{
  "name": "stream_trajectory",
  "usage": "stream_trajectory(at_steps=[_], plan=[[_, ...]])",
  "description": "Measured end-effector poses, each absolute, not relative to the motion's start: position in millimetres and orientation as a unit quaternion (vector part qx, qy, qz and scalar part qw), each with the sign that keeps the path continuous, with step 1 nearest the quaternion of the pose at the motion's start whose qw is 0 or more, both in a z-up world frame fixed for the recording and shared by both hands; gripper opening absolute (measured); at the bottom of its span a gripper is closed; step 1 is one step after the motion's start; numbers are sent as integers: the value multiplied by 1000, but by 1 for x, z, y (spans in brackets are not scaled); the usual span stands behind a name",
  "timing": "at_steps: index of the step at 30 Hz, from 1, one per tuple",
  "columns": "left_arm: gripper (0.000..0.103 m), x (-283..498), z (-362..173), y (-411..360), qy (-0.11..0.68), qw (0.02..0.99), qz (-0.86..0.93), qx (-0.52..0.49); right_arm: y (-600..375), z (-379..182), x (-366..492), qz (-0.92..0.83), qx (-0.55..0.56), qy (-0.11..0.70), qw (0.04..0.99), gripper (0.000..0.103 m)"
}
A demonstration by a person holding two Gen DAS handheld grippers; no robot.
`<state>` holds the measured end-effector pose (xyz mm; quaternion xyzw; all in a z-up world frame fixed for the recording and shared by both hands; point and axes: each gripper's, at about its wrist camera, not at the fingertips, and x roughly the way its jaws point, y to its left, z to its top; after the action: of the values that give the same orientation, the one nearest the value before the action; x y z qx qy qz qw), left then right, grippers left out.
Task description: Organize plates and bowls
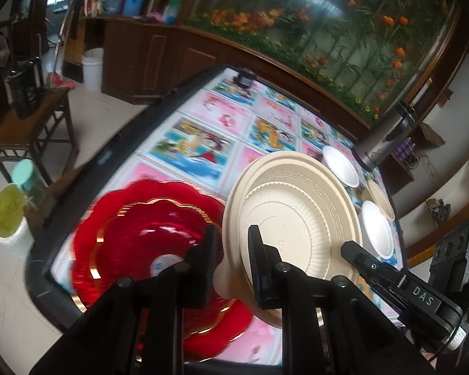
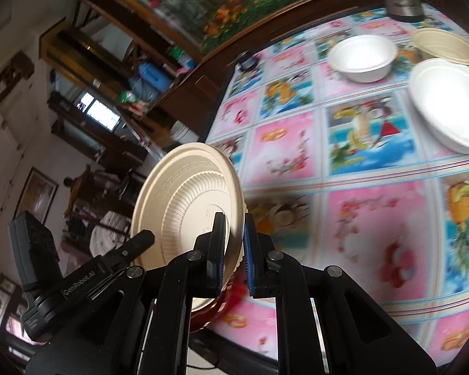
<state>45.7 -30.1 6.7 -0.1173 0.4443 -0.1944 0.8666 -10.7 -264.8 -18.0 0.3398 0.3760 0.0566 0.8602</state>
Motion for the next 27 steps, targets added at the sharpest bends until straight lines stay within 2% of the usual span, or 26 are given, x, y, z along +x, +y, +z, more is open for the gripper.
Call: stream_trajectory(at_steps=[16, 27], plan=[[19, 39, 2, 19, 445, 876, -154, -105, -207, -20, 11, 105, 307, 406, 854, 11], [19, 41, -35, 31, 482, 859, -138, -105, -197, -62, 21, 104, 304, 454, 831, 11]])
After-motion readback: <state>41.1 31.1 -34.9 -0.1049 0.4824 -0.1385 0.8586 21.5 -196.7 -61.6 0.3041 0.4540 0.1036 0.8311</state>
